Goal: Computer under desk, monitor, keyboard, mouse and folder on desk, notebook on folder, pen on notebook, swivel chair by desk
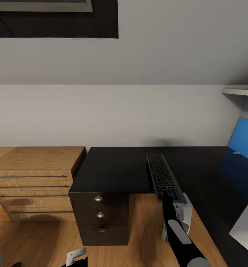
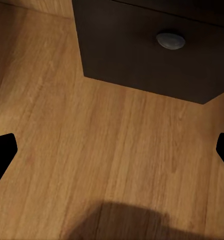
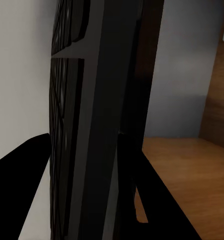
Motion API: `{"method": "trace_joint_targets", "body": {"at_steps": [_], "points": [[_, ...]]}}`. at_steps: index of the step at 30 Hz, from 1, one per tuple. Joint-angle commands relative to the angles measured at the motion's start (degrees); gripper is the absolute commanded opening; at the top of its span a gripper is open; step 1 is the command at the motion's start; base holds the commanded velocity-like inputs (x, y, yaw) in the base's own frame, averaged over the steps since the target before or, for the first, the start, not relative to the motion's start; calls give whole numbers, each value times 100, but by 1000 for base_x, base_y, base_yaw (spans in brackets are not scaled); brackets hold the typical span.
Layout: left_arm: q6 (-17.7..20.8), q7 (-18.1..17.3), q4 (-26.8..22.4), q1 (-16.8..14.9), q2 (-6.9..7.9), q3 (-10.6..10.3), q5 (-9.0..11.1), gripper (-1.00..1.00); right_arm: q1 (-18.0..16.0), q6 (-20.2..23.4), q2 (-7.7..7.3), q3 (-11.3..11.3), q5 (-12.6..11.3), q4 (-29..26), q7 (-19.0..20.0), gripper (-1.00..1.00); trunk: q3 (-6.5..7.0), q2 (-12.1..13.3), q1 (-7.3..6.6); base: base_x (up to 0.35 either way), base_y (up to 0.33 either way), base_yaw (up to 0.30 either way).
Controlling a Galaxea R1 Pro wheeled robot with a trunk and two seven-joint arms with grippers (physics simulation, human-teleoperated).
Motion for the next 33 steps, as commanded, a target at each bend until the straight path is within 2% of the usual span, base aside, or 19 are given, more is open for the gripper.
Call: {"method": "trace_joint_targets", "body": {"at_steps": [1, 7, 8, 28, 33], "points": [[-19, 4, 3, -3, -3, 8, 33, 100, -4, -12, 2, -1, -59, 5, 43, -100, -6, -3, 0, 0, 0, 0], [-19, 2, 1, -3, -3, 8, 33, 100, -4, 1, 2, -1, -59, 5, 43, -100, -6, -3, 0, 0, 0, 0], [-19, 2, 2, -3, -3, 8, 33, 100, -4, 2, 2, -1, -59, 5, 43, 100, -6, -3, 0, 0, 0, 0], [-21, -14, 3, -3, 9, 12, 40, 100, -4, 3, -97, -1, -52, 5, 43, 100, -6, -3, 0, 0, 0, 0], [-19, -16, 3, -3, 14, 23, 41, 100, -4, 5, -104, -1, -51, 5, 43, 100, -6, -3, 0, -137, 0, 0]]}}
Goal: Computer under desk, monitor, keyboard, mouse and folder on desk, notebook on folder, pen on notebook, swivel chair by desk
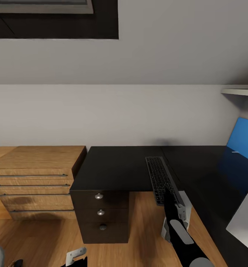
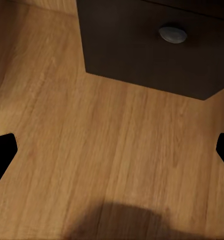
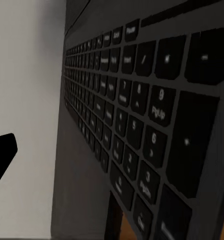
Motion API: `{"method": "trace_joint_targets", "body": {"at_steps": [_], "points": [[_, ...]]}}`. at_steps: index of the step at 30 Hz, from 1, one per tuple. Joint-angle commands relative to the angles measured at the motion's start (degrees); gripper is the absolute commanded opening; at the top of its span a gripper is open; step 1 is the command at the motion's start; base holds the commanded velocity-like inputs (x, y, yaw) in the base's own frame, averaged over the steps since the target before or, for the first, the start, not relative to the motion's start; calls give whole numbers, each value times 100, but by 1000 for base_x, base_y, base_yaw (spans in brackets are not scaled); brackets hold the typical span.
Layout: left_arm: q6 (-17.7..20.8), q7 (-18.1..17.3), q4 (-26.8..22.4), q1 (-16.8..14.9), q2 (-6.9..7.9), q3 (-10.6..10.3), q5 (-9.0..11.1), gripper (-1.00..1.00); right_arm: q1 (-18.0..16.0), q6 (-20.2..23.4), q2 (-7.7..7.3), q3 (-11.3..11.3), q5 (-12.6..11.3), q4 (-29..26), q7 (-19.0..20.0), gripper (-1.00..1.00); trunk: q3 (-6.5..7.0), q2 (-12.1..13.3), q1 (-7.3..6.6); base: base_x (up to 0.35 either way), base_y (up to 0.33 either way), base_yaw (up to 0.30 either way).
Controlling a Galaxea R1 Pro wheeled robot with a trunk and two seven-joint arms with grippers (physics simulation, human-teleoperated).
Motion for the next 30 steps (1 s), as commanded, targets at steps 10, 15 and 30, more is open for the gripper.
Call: {"method": "trace_joint_targets", "body": {"at_steps": [10, 15, 30], "points": [[-18, 7, 3, -3, -2, 11, 31, 100, -4, -10, 1, 14, -61, 5, 44, 100, -6, -3, -3, -300, 0, 0], [-18, 5, 3, -3, -2, 11, 31, 100, -4, -12, 2, 28, -61, 5, 44, 100, -6, -3, -3, -299, 0, 0], [-18, 4, 3, -3, -2, 11, 31, 100, -4, -12, 2, 34, -61, 11, 44, 100, -6, -3, -3, -118, 0, 0]]}}
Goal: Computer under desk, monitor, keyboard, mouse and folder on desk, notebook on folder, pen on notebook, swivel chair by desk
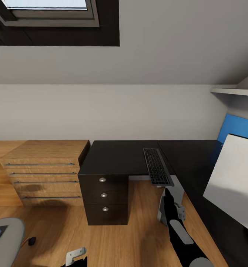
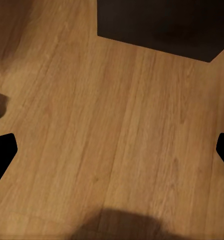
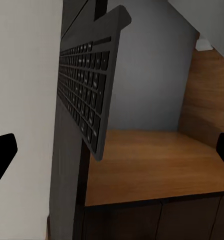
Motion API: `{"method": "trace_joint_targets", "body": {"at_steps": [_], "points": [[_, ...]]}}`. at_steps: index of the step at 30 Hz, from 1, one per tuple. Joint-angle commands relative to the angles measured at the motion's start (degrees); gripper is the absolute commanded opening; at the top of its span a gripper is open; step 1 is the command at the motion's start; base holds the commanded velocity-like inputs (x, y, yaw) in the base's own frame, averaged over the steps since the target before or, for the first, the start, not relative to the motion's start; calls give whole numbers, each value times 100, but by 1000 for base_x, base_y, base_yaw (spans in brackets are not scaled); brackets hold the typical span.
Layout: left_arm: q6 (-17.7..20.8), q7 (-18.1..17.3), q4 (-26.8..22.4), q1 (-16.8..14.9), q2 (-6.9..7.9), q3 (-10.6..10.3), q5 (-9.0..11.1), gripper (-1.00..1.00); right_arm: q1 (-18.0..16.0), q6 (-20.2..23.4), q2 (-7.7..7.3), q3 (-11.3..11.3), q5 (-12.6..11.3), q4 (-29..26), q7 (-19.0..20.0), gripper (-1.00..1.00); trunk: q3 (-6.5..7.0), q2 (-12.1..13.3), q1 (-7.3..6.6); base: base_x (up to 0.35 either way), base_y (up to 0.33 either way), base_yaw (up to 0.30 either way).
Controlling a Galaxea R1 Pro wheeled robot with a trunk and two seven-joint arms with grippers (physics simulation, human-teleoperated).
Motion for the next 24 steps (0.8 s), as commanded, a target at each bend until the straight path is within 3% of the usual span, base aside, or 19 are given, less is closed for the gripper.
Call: {"method": "trace_joint_targets", "body": {"at_steps": [1, 24], "points": [[-18, 4, 3, -3, -3, 9, 31, 100, -4, -16, 1, 2, -61, 6, 43, 100, -6, -3, -1, -13, 0, 0], [-20, 3, 3, -3, -3, 7, 22, 100, -4, -32, 1, 2, -53, 253, 43, 100, -6, -3, -1, -2, 0, 0]]}}
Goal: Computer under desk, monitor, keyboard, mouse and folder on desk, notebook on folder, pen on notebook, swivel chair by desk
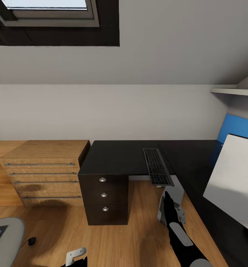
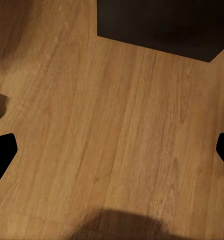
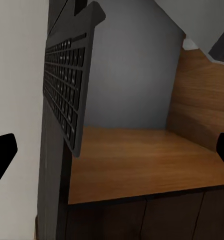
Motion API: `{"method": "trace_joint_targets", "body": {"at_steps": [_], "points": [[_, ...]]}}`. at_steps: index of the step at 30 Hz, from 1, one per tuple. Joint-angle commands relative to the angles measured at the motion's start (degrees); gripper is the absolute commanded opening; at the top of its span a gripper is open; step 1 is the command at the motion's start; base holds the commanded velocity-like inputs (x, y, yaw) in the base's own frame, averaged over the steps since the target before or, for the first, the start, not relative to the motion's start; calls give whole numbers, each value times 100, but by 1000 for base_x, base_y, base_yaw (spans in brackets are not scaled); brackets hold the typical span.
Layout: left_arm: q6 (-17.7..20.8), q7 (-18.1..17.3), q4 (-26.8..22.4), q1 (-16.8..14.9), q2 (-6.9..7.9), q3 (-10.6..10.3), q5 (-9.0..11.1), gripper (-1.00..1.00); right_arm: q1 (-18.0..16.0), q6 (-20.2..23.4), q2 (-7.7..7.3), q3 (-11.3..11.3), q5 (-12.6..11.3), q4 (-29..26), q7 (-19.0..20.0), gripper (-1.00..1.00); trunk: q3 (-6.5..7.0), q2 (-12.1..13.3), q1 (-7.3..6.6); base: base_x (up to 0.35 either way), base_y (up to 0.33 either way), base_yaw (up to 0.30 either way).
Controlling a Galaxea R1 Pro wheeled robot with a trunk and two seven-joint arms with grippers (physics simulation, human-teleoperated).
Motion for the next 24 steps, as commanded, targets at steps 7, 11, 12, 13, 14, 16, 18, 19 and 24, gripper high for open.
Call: {"method": "trace_joint_targets", "body": {"at_steps": [7, 11, 12, 13, 14, 16, 18, 19, 24], "points": [[-24, 0, 3, -3, -3, 11, 31, 100, -4, -17, 1, 2, -55, 29, 43, 100, -6, -3, 0, 0, 0, 0], [-25, 4, 3, -3, -3, 11, 31, 100, -4, -17, 3, 4, -53, 37, 43, 100, 66, 157, -88, 0, 0, 0], [-26, 4, 3, -3, -3, 11, 31, 100, -4, -17, 4, 5, -52, 38, 43, 100, 84, 197, -110, 0, 0, 0], [-26, 4, 3, -3, -3, 11, 31, 100, -4, -17, 6, 6, -52, 39, 43, 100, 102, 238, -132, 0, 0, 0], [-26, 5, 3, -3, -3, 11, 31, 100, -4, -17, 7, 7, -52, 40, 43, 100, 120, 278, -154, 0, 0, 0], [-26, 5, 3, -3, -3, 12, 31, 100, -4, -17, 8, 9, -52, 41, 43, 100, 156, 358, -198, 0, 0, 0], [-26, 3, 3, -3, -3, 12, 31, 100, -4, -17, 9, 9, -52, 41, 43, 100, 192, 438, -242, 0, 0, 0], [-26, 4, 3, -3, -3, 12, 31, 100, -4, -17, 9, 13, -52, 42, 43, 100, 210, 478, -264, 0, 0, 0], [-26, 7, 3, -3, -3, 12, 31, 100, -4, -17, 14, 27, -51, 70, 43, 100, 299, 679, -374, 0, 0, 0]]}}
